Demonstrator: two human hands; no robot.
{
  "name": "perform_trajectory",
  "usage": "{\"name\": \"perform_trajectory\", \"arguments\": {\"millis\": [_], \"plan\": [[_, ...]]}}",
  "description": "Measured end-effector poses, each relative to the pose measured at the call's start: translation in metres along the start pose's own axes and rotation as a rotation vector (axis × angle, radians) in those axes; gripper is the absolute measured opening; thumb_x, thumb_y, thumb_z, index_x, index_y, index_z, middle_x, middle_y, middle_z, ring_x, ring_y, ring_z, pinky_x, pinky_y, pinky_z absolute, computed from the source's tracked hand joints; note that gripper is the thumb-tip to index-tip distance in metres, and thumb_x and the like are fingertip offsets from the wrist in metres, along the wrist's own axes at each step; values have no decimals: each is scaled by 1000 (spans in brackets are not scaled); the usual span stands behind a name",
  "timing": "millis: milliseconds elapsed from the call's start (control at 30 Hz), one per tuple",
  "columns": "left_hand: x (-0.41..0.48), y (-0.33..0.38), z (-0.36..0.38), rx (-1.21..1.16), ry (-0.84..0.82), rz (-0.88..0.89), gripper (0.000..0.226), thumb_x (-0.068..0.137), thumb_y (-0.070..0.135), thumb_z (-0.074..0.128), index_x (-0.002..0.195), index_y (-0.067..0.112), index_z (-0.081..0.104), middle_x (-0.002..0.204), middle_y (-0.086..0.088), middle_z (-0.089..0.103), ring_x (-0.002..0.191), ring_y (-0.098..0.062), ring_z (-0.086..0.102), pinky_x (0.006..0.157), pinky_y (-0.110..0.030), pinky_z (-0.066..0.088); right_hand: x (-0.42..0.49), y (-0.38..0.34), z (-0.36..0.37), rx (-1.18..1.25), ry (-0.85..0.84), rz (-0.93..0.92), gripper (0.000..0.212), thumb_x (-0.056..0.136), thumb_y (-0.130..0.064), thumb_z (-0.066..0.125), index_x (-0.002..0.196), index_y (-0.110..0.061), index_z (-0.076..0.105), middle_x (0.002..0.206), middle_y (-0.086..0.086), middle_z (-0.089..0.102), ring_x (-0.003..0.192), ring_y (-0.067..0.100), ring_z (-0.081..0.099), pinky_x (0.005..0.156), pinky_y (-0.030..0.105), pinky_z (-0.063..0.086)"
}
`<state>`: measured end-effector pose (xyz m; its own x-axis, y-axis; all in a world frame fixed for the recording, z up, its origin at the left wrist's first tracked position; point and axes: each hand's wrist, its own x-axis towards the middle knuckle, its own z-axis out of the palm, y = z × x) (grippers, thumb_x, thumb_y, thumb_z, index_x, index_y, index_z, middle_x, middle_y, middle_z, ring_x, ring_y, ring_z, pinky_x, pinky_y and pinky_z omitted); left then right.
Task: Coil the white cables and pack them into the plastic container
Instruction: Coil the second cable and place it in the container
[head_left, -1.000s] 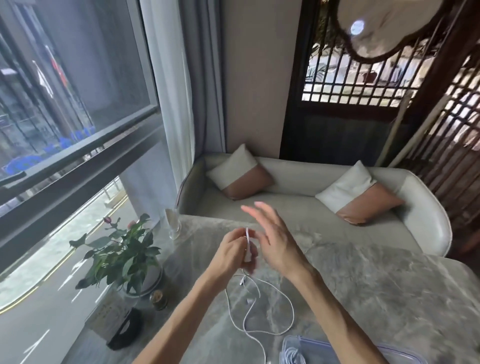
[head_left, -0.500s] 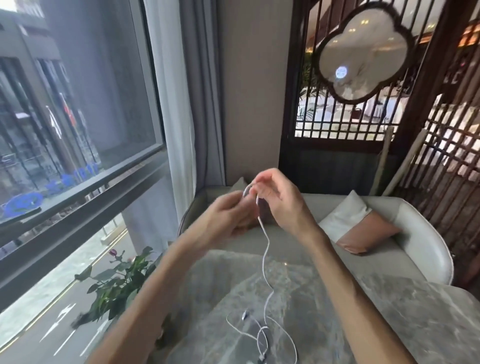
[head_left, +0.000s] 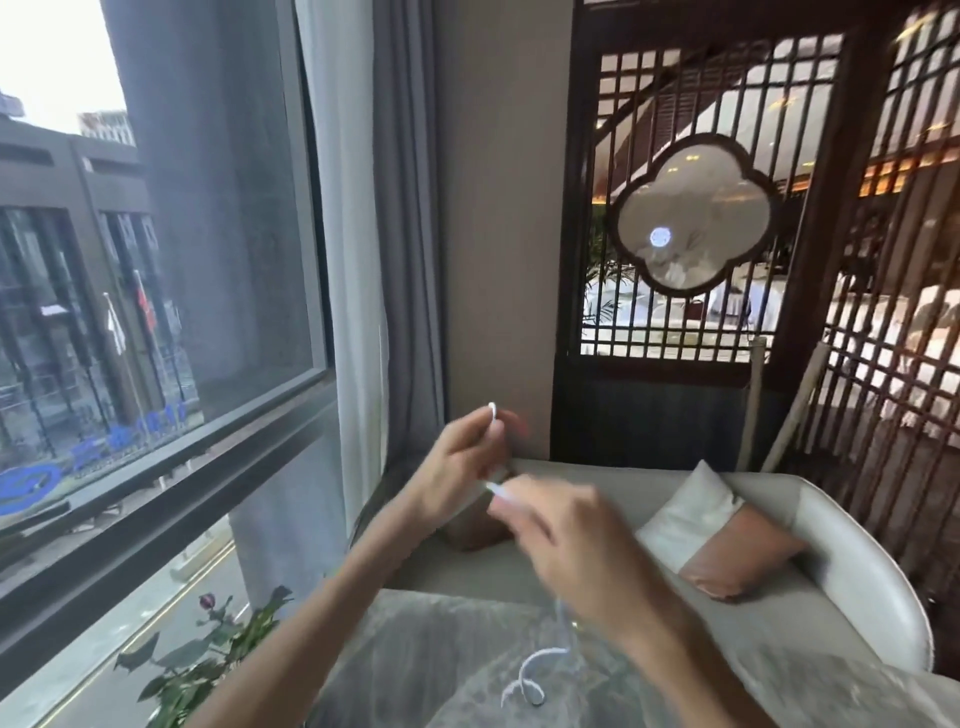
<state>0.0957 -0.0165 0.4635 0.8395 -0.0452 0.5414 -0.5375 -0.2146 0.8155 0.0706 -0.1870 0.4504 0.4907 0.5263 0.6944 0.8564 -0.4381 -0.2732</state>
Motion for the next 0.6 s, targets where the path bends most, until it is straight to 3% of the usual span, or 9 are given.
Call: {"name": "perform_trajectory", "arguments": {"millis": [67, 100, 200, 300, 400, 500, 600], "plan": [[-17, 1, 21, -81, -63, 56, 34, 104, 13, 35, 77, 16, 58, 65, -2, 47, 61, -14, 41, 57, -19, 34, 19, 5, -32, -109, 208, -82, 15, 92, -38, 61, 87, -27, 71, 79, -9, 72, 74, 12, 67, 66, 35, 54], [-24, 4, 31, -128, -74, 73, 38, 104, 12, 34, 74, 19, 57, 62, -1, 46, 59, -17, 38, 55, -22, 30, 28, 9, -44, -45, 263, -110, 8, 89, -32, 68, 86, -27, 75, 81, -9, 74, 76, 11, 68, 67, 32, 54], [-39, 12, 55, -347, -41, 77, 38, 103, 23, 31, 98, 9, 66, 60, -7, 46, 58, -23, 36, 56, -32, 26, 51, 25, -60, 296, 320, -47, 6, 77, -13, 81, 82, -16, 78, 79, -8, 74, 69, -2, 64, 65, 11, 43], [-45, 17, 64, -442, -159, 44, 40, 102, 22, 31, 119, -4, 57, 67, -9, 55, 64, -19, 48, 64, -25, 38, 55, 42, -47, 573, 204, 197, 6, 78, -9, 78, 83, -10, 77, 69, -14, 70, 59, -5, 57, 57, 9, 40], [-38, 27, 50, -619, -256, 29, 39, 100, 10, 31, 129, -11, 46, 93, -21, 67, 84, -28, 62, 78, -33, 46, 33, 43, -9, 915, 51, 396, 8, 87, -1, 63, 86, -2, 71, 51, -8, 65, 42, -2, 53, 42, 12, 41], [-25, 24, 30, -662, -197, -52, 43, 99, 1, 36, 140, -10, 37, 134, -27, 57, 120, -40, 58, 102, -46, 46, -4, 30, 25, 732, -68, 417, 27, 95, -33, 59, 84, -9, 68, 57, -1, 64, 41, -1, 46, 46, 14, 36], [-19, 13, 12, -504, -72, -43, 45, 96, -11, 35, 141, -12, 32, 141, -32, 48, 130, -47, 47, 114, -57, 32, -42, 22, 29, 320, -364, 342, 20, 98, -39, 52, 113, -31, 63, 65, -3, 69, 55, -2, 57, 59, 12, 43]]}}
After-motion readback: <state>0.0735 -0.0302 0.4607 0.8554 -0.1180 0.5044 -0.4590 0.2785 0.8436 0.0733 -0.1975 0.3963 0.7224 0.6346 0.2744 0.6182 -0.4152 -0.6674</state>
